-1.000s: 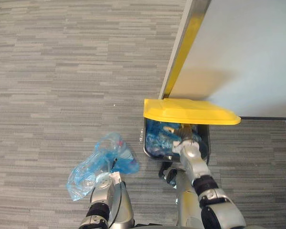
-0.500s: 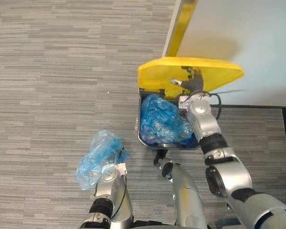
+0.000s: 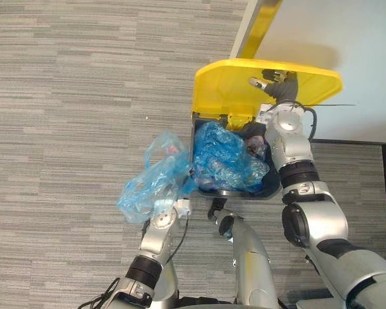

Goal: Gather rubbish on tea table into small bin, then transfer packed bag to large trash can.

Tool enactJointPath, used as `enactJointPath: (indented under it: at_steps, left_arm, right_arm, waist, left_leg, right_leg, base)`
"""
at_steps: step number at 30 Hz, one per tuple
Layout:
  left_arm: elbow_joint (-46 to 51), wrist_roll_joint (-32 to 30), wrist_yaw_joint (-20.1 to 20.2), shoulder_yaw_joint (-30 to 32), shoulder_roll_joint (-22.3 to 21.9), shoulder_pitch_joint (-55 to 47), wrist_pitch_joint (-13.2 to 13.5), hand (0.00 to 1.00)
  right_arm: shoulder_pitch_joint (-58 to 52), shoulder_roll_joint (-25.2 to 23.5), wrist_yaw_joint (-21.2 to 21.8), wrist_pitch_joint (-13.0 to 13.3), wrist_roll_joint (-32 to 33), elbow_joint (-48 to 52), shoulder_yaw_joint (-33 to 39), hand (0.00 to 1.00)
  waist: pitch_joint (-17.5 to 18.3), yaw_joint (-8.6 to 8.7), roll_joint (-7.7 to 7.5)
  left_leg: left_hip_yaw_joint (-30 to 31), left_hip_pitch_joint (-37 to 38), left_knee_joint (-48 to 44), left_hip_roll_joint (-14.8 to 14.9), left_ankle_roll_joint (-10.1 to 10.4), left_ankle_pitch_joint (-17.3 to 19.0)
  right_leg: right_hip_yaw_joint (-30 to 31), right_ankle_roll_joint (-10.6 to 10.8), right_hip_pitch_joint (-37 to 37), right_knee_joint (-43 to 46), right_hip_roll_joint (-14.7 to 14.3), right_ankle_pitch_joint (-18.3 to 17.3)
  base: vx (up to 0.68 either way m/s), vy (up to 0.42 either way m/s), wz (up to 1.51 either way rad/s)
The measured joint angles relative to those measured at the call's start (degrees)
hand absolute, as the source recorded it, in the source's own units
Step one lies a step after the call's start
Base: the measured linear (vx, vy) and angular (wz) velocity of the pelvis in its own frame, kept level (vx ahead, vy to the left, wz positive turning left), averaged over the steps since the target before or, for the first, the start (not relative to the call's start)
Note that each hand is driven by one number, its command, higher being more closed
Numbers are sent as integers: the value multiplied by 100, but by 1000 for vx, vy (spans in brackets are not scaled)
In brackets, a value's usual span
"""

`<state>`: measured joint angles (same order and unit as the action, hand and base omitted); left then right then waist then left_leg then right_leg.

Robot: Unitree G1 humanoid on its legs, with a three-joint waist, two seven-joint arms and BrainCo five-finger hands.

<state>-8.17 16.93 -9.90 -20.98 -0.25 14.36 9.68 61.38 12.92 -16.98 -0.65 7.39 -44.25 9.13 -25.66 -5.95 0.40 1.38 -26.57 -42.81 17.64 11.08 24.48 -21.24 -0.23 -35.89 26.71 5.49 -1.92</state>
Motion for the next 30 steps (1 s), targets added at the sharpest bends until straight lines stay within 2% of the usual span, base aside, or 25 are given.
enactJointPath:
  at_steps: [2,7,9,14,16,18,22,26,30]
  left_arm:
    - [255,64,58,-320,-1,156,88,100]
    - [515,65,54,-962,-17,661,120,100]
    - [603,56,46,-1178,-104,984,121,100]
    - [616,-10,5,-1340,-273,1396,121,100]
    - [614,-216,-6,-1384,-284,1566,120,100]
    - [550,-319,-16,-1379,-290,1642,122,100]
    - [-399,-469,-146,-1137,-437,1919,79,100]
    - [-1358,-628,-345,-688,-461,2198,-160,100]
    - [-2054,-734,-392,-148,-460,2517,-346,100]
  right_arm:
    - [92,-2,3,-55,0,-64,80,0]
    - [217,-25,9,-145,0,-73,278,0]
    - [433,-139,2,-198,0,-73,560,0]
    - [539,-211,0,-214,-1,-73,825,0]
    - [539,-216,-3,-214,-1,-73,874,0]
    - [540,-216,-2,-213,-2,-72,871,0]
    - [545,-218,-18,-201,-1,79,595,0]
    - [550,-216,-79,-142,-1,531,114,0]
    - [472,-216,-136,-64,-2,909,-299,0]
  waist:
    - [0,2,0]
    - [0,16,0]
    - [0,49,0]
    - [0,104,0]
    - [0,138,0]
    - [0,143,0]
    - [4,223,-7]
    - [2,318,-15]
    - [-84,433,-162]
  left_leg:
    - [1,-29,-10,-20,-5,3]
    - [-8,-69,-8,-37,-3,1]
    - [-29,-159,-21,-57,11,-8]
    - [-98,-159,-26,-80,47,-27]
    - [-111,-160,-26,-92,41,-24]
    - [-138,-162,-24,-92,29,-17]
    - [-238,-266,-32,-95,-5,1]
    - [-350,-568,-131,-40,-2,3]
    - [-412,-750,-226,49,0,43]
  right_leg:
    - [0,39,-11,-29,16,-8]
    - [14,57,-50,-69,33,35]
    - [40,44,-152,-68,38,57]
    - [112,16,-216,-26,47,92]
    - [125,47,-217,-38,55,72]
    - [141,66,-222,-75,48,72]
    - [232,138,-343,-164,31,156]
    - [356,152,-636,-314,-90,310]
    - [393,130,-816,-317,-156,345]
  base:
    - [-49,14,2]
    - [-37,15,-1]
    - [-30,8,-5]
    - [-9,6,-4]
    - [0,0,0]
    - [-38,17,-5]
    - [-42,15,-10]
    - [-16,9,-20]
    - [-2,-7,-12]
